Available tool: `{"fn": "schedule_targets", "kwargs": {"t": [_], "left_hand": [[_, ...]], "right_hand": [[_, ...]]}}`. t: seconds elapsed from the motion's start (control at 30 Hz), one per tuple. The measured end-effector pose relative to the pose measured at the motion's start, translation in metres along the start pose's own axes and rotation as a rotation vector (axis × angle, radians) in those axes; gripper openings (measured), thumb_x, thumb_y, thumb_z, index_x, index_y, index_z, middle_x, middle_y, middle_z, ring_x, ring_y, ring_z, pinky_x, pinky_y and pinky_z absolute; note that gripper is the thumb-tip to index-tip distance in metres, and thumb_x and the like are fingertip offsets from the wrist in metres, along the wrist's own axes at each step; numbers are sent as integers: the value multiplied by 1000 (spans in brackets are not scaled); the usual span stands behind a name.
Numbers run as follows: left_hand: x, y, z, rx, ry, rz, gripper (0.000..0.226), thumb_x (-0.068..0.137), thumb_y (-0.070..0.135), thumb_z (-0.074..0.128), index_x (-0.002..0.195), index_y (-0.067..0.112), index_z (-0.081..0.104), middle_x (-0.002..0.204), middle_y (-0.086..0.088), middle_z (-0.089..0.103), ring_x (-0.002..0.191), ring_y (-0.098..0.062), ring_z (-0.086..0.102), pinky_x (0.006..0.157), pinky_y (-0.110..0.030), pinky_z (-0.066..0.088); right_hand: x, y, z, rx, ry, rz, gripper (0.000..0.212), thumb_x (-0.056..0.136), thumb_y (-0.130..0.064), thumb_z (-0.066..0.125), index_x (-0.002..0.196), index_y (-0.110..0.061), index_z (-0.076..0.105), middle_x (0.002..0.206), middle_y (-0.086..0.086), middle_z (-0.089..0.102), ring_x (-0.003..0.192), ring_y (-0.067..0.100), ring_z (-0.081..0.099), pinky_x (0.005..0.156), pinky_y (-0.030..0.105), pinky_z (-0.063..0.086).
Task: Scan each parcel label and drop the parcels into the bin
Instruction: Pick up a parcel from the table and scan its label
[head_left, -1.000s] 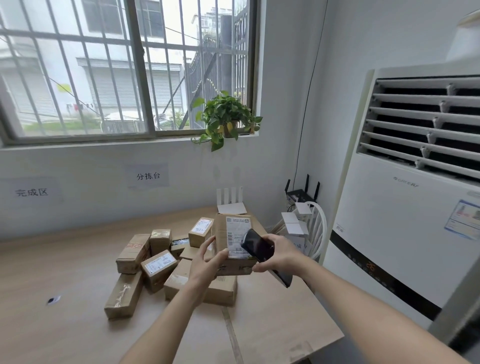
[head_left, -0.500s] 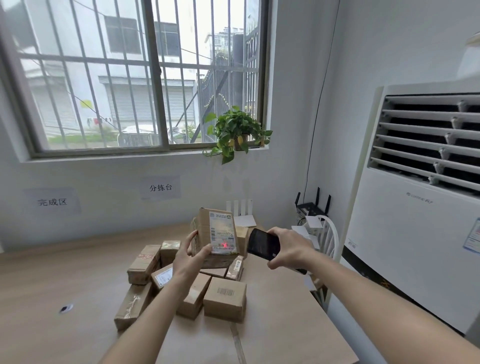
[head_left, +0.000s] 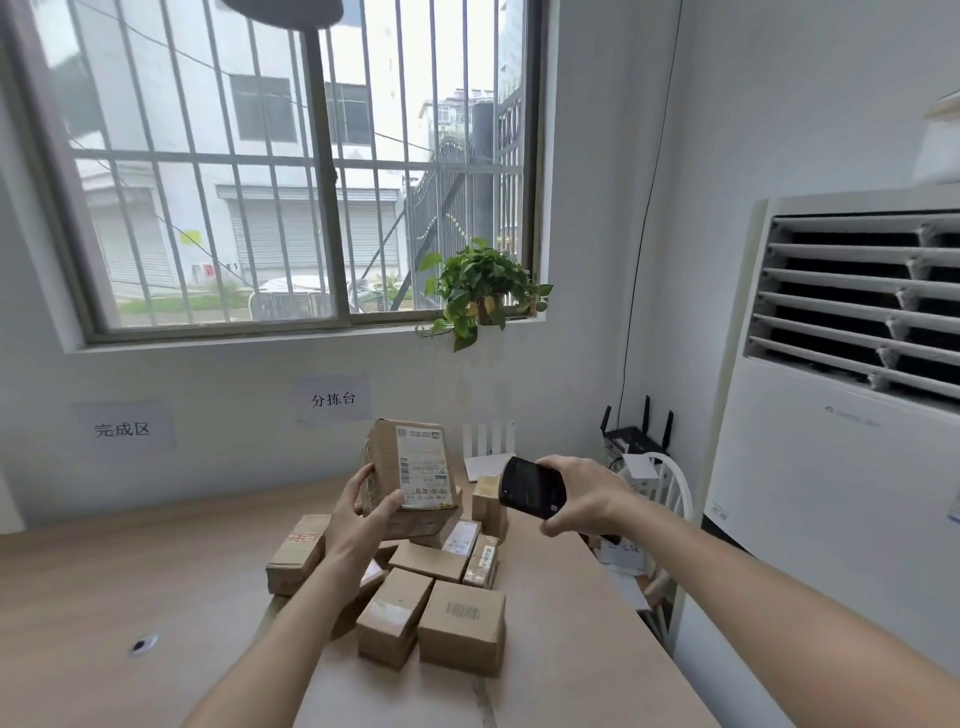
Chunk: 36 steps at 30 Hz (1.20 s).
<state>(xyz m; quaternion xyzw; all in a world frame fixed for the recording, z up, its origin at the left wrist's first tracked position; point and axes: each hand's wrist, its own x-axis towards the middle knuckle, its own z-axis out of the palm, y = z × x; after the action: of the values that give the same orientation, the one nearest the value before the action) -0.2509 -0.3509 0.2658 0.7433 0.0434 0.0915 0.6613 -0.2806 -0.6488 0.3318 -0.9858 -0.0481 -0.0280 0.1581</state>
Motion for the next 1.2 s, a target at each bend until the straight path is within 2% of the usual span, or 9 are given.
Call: {"fn": "schedule_targets", "kwargs": {"t": [0.23,0.4,0.57,0.67,0.7,0.8,1.0,1.07,1.2], "left_hand": [[7,4,-11,-4,16,30,61,87,31,75,139,42,47,111,-12,63,97,-20,63,68,-25,47],[3,2,-22,-27,-6,11,61,87,31,74,139,44,45,110,-13,66,96,-21,67,69,-27,50],[-10,-11,-51,-19,19,-16,58,90,32,72,139,43,44,105,-9,73,96,-21,70,77,-33,53],[-20,-25,-77,-40,68,-67,55,90,29,72,135,45,46,108,-9,74,98,-21,70,84,-38,57],[-24,-29,-87,-38,94,-78,54,89,30,73,134,46,47,110,-10,73,99,-21,70,84,-39,57],[-40,-41,-117,-49,171,-109,54,91,26,72,136,43,47,103,-10,74,90,-18,71,74,-32,56],[-78,-49,-194,-32,325,-125,50,93,23,69,137,37,50,99,-9,74,85,-19,68,76,-35,51],[-94,-48,-227,-36,376,-122,46,94,21,67,132,39,49,98,-8,73,83,-17,67,73,-32,51],[-125,-49,-305,-33,469,-123,48,93,23,69,134,38,50,101,-10,74,94,-26,70,77,-35,52]], "right_hand": [[8,-8,-4,-12,4,-33,83,65,-39,84,141,-36,50,111,-13,64,104,15,63,87,40,58],[16,-19,8,-3,-15,-61,76,68,-36,85,136,-37,50,107,-15,59,101,14,59,85,36,56],[29,-41,39,33,-89,-122,75,70,-37,84,138,-33,50,112,-10,62,102,15,60,79,31,53],[34,-62,63,49,-122,-159,72,69,-37,83,134,-32,53,110,-9,61,101,16,59,83,36,54],[35,-71,71,62,-143,-178,70,69,-36,83,132,-32,54,109,-9,60,101,16,60,84,36,55],[39,-102,94,77,-193,-244,67,65,-37,82,127,-34,56,107,-11,64,102,17,63,78,34,55],[40,-188,128,108,-243,-402,65,59,-39,82,119,-37,58,101,-14,64,95,16,62,68,31,48],[38,-225,137,106,-244,-460,68,61,-40,82,124,-38,57,101,-16,63,93,14,60,70,30,47],[28,-311,154,83,-256,-571,70,66,-48,86,128,-37,57,101,-15,62,96,14,59,75,31,48]]}}
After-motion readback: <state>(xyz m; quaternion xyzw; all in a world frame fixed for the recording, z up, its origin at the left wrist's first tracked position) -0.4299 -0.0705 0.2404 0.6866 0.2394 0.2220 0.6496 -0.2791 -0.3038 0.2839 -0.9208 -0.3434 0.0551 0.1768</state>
